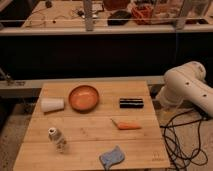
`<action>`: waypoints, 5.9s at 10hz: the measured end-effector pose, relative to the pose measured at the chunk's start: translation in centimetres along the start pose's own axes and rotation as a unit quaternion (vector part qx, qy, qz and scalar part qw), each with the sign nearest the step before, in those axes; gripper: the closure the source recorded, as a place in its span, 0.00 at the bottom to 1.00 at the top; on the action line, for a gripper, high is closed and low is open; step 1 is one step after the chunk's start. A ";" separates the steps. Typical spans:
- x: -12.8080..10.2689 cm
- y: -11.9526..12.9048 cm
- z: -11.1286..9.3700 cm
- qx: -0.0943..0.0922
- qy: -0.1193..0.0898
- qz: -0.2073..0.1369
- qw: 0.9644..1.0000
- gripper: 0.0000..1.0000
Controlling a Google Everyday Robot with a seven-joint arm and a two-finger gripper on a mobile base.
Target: Knock the bottle over
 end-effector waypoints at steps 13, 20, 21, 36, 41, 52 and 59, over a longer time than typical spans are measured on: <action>0.0 0.0 0.0 0.000 0.000 0.000 1.000 0.20; -4.9 1.3 -1.6 -0.006 -0.006 -0.042 0.999 0.20; -5.0 1.5 -1.8 -0.008 -0.006 -0.048 0.999 0.20; -18.4 3.4 -3.5 0.019 -0.027 -0.175 0.984 0.20; -23.1 4.2 -3.9 0.026 -0.043 -0.219 0.974 0.20; -30.2 6.3 -4.2 0.034 -0.066 -0.299 0.951 0.20; -33.0 6.8 -3.9 0.045 -0.079 -0.330 0.940 0.23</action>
